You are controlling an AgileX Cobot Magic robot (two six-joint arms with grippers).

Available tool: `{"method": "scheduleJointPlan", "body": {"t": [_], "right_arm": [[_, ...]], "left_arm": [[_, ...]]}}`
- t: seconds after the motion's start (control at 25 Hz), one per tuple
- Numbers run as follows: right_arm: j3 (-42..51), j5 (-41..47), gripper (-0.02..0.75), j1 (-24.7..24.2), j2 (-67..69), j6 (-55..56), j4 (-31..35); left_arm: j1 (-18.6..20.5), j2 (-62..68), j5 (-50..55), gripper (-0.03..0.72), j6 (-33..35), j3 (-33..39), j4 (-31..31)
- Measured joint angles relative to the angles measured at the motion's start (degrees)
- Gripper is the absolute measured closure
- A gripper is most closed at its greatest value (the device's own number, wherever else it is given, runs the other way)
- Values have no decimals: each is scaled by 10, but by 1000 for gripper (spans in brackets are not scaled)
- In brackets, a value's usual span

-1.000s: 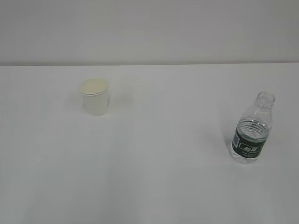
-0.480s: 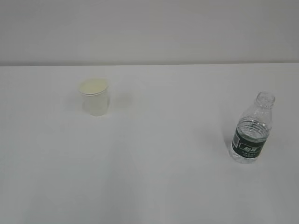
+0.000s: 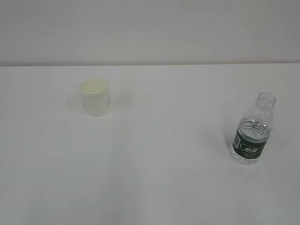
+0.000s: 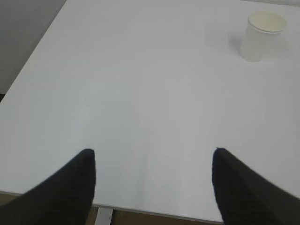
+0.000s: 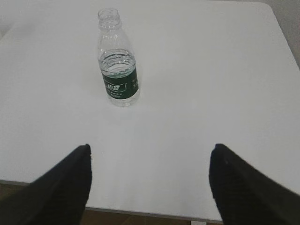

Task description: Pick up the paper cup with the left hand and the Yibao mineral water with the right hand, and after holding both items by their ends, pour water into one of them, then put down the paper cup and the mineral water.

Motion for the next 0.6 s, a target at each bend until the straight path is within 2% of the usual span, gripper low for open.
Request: {"method": "scheduleJointPlan", "body": {"t": [0.32, 0.6], "right_arm": [[0, 0, 148, 0, 0, 0, 0], [0, 0, 148, 0, 0, 0, 0]], "left_arm": [[0, 0, 0, 163, 0, 0, 0], [0, 0, 0, 165, 0, 0, 0]]}}
